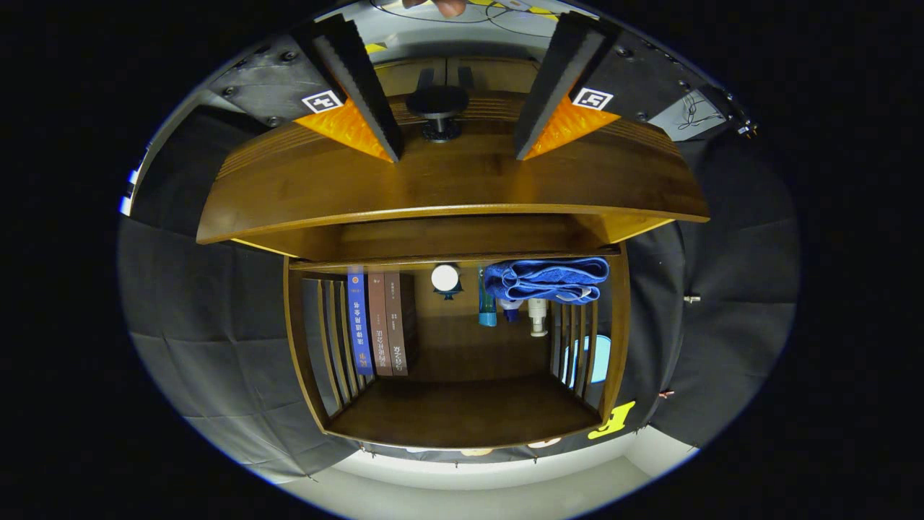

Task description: Pull open the drawer, take out the items inside it, and place them on the countertop above the cabinet.

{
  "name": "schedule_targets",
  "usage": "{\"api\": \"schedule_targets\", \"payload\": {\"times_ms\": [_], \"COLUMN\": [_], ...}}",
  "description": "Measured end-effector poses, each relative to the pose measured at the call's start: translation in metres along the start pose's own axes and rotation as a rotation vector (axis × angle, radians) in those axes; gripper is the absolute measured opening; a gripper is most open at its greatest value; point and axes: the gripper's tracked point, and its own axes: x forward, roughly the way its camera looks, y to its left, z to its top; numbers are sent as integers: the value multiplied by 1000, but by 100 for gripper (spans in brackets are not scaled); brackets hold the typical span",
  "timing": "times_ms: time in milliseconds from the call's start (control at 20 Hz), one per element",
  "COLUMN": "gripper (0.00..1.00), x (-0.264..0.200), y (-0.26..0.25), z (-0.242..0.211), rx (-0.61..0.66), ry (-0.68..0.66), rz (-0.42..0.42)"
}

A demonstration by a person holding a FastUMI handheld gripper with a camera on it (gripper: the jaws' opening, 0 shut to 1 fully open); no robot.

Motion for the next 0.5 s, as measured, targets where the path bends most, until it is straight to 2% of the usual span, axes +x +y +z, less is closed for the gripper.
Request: {"api": "schedule_targets", "payload": {"times_ms": [500], "gripper": [100], "x": [58], "y": [3], "z": [17], "rx": [21], "ry": [24], "rz": [4]}}
